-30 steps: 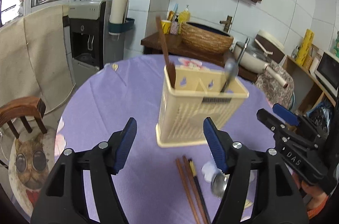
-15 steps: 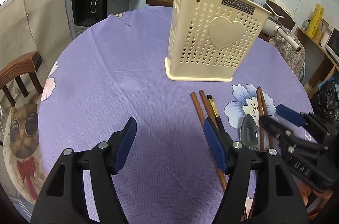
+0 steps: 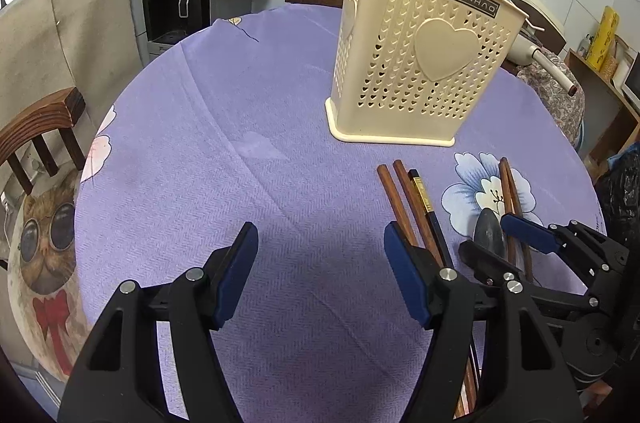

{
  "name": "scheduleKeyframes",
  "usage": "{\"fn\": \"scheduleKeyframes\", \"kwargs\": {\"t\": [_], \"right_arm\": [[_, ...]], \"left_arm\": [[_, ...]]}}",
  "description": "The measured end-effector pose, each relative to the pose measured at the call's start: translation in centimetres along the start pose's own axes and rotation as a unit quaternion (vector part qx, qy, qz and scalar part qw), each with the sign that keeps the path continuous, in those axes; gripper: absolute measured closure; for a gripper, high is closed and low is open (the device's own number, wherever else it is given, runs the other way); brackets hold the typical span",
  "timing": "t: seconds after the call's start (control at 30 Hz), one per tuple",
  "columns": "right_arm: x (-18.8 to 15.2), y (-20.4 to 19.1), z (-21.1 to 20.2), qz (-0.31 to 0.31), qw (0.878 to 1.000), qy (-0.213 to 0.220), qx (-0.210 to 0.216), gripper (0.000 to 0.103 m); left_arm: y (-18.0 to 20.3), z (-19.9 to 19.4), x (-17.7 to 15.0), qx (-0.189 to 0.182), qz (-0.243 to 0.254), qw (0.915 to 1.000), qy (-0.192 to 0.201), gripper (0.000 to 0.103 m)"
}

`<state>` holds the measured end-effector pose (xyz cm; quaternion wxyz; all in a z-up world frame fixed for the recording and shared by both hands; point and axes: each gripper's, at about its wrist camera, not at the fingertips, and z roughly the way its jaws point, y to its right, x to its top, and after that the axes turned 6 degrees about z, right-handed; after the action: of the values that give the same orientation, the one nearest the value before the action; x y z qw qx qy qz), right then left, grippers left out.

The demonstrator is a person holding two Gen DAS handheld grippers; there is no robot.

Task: Organize utensils
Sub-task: 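Move the left tool to a brown chopstick while the right tool lowers onto the silver spoon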

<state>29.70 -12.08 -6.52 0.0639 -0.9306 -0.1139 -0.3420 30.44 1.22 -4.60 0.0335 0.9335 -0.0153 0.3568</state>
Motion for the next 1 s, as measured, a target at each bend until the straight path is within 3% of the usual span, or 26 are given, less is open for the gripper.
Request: {"fn": "scheduleKeyframes", "kwargs": {"t": [0.27,0.4,0.53,0.7,0.87,1.0], "right_arm": [[0.2,0.1,0.4,0.009,1.000,-0.009,0.008,0.067],[0.1,0.3,0.4,0.015,1.000,-0.010,0.011,0.068],[0.0,0.7,0.1,0.026,0.999,-0.009,0.020,0.068],[-0.1,1.2,-0.5,0.032,0.999,0.003,0.015,0.068],[-0.2,1.7,-1.0,0.040,0.999,0.009,0.019,0.068],[-0.3,2.2,-1.9,0.048,0.998,0.023,0.018,0.068]], "left_arm": [[-0.3,0.4,0.0,0.002,-0.003,1.0000,-0.006,0.038],[-0.1,0.8,0.1,-0.003,-0.003,0.9999,-0.012,0.039],[0.8,1.2,0.3,-0.012,0.007,0.9997,-0.019,0.047],[2.1,1.8,0.7,-0.032,0.012,0.9990,-0.030,0.051],[3.1,3.2,1.3,-0.042,0.009,0.9979,-0.048,0.063],[3.6,3.9,1.9,-0.041,0.012,0.9977,-0.053,0.066]]}}
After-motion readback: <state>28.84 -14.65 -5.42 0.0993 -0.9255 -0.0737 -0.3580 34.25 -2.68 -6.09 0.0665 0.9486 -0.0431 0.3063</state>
